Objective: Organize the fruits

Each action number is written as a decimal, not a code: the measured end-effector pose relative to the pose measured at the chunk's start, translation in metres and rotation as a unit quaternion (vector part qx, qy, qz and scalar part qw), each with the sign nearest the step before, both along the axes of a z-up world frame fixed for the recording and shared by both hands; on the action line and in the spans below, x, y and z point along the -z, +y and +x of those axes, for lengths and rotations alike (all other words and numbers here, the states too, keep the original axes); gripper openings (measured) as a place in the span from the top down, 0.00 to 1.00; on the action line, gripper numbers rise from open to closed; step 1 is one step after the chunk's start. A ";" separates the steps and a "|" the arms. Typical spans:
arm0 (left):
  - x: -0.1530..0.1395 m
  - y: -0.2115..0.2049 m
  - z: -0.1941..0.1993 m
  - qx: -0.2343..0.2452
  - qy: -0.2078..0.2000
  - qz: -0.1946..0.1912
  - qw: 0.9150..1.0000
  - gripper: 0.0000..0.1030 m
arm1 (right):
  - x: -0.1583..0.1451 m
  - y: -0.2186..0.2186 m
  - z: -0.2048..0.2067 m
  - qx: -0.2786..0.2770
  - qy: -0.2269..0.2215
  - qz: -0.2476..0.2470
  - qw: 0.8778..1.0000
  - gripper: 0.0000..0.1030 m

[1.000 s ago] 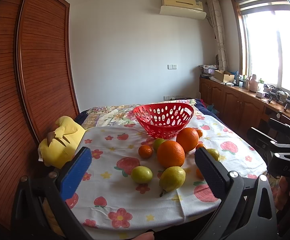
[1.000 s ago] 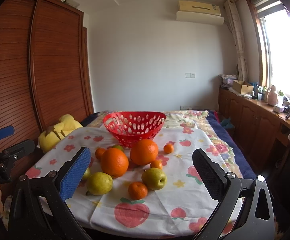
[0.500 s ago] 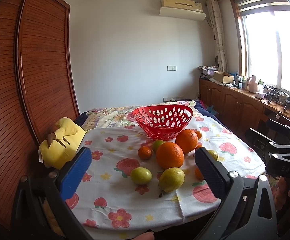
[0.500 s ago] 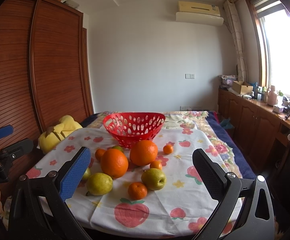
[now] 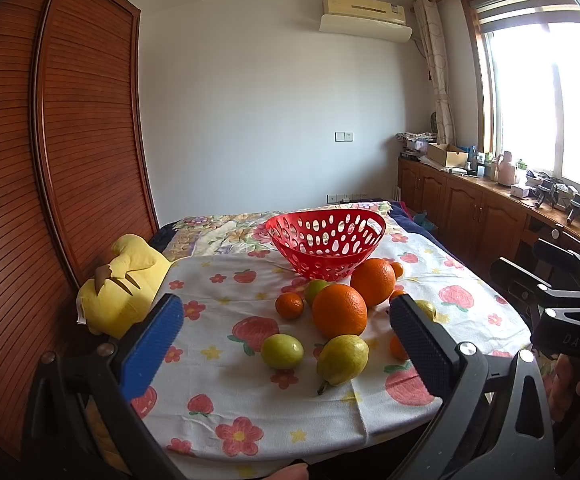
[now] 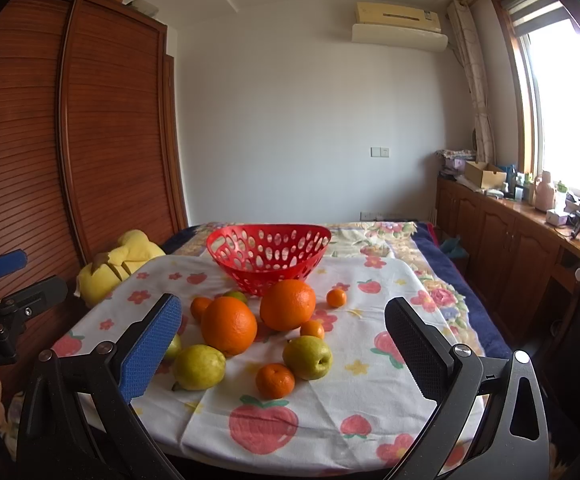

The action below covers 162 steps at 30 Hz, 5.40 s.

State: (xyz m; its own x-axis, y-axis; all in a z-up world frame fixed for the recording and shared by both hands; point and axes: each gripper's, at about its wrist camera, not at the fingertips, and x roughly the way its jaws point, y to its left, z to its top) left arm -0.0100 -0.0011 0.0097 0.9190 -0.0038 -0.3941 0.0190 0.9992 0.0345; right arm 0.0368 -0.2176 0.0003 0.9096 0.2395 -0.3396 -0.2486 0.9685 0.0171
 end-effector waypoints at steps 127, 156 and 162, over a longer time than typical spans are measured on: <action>0.147 -0.040 0.131 0.123 0.202 -0.015 0.971 0.30 | 0.151 0.018 0.087 -0.094 0.187 -0.039 0.977 0.56; 0.131 -0.033 0.111 0.143 0.179 -0.033 0.973 0.40 | 0.151 0.019 0.089 -0.102 0.188 -0.044 0.976 0.57; 0.106 -0.028 0.106 0.148 0.154 -0.042 0.976 0.40 | 0.133 0.017 0.087 -0.109 0.168 -0.042 0.979 0.57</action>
